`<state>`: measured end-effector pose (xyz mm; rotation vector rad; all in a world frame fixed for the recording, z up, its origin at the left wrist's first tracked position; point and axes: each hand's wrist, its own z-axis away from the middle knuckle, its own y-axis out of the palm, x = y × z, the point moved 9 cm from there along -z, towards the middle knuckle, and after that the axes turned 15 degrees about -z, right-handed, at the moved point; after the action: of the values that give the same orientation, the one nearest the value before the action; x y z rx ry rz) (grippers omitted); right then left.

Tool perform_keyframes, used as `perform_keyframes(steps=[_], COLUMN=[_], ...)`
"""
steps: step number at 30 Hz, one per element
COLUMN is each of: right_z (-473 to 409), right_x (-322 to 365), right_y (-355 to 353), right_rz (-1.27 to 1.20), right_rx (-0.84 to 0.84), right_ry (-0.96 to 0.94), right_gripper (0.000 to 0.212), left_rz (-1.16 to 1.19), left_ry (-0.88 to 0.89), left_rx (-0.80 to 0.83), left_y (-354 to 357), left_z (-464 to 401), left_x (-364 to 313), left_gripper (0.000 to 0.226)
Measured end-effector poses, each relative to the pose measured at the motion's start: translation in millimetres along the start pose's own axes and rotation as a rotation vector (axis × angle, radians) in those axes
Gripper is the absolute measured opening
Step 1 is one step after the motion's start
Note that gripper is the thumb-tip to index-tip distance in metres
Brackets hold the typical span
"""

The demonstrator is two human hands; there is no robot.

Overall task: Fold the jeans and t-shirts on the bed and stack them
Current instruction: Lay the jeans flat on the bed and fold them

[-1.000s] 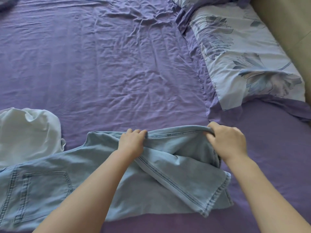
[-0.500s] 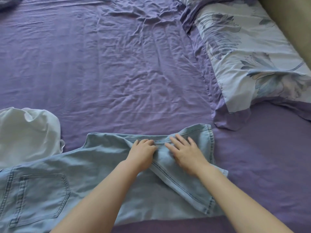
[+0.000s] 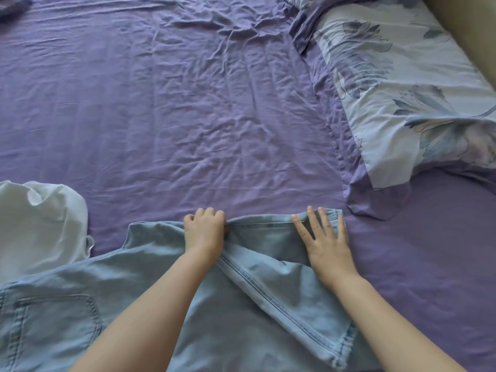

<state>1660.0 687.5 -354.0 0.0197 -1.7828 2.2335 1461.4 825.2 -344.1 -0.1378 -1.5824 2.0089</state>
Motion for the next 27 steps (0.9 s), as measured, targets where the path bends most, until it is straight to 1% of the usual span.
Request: perform_keyframes(steps=[1,2,4,6,7,9,11,12,13,15,17,19,21,23,25,27], right_z=[0.0,-1.1,-3.6,-0.6,0.5,12.6,28.7,38.2,46.3,58.1,63.8,63.2,59.7,53.0,40.2,18.7], right_x=[-2.6,-10.5,-19.9,-17.6,-11.7,14.2,49.2,66.9,81.8,111.7,130.1,130.7,118.2,102.1,86.1,69.8], right_y=[7.3,15.4,22.8,17.8,14.7,2.8,-12.1,-18.7,-19.5,-18.2,-10.3,-7.6,-13.8,-26.5,-43.9,-62.4], right_rz=[0.004,-0.002,0.000,-0.022,-0.059,-0.138,-0.190,-0.200,-0.222,-0.253,-0.213,-0.160,-0.115,-0.080,-0.058,-0.016], right_rx=[0.028,0.087,0.170,0.188,0.189,0.186,0.082,0.025,-0.008,0.015,0.078,0.119,0.080,0.029,-0.015,-0.032], right_ry=[0.009,0.051,0.101,0.126,0.126,0.067,-0.051,-0.098,-0.123,-0.139,-0.137,-0.084,-0.051,-0.040,-0.013,0.042], right_gripper=[0.085,0.077,0.064,0.062,0.062,0.058,0.052,0.051,0.054,0.069,0.083,0.084,0.077,0.066,0.051,0.042], left_rz=[0.024,0.032,0.022,0.063,0.099,0.191,0.276,0.279,0.256,0.172,0.086,0.075,0.060,-0.014,-0.053,-0.035], left_ry=[-0.059,-0.076,-0.065,-0.048,-0.023,0.089,0.253,0.336,0.408,0.465,0.409,0.333,0.284,0.284,0.274,0.199], left_rx=[-0.015,-0.023,-0.006,0.003,-0.019,-0.121,-0.232,-0.285,-0.320,-0.293,-0.189,-0.081,-0.035,-0.025,-0.031,-0.049], left_y=[-1.3,-2.3,-1.4,-3.3,-6.9,-23.8,-40.9,-48.9,-50.4,-45.6,-31.6,-17.1,-8.9,-4.6,-2.9,-2.3], left_z=[0.0,-3.0,-7.6,-6.8,-5.5,9.1,30.0,43.5,54.5,67.7,67.3,61.0,54.0,48.7,42.7,34.3], left_x=[8.7,10.2,6.1,-2.6,-8.1,-19.8,-30.4,-32.3,-35.1,-29.7,-14.9,2.0,17.6,26.5,32.6,40.2], left_gripper=[0.014,0.014,0.017,0.025,0.030,0.041,0.045,0.043,0.038,0.037,0.040,0.043,0.047,0.048,0.042,0.032])
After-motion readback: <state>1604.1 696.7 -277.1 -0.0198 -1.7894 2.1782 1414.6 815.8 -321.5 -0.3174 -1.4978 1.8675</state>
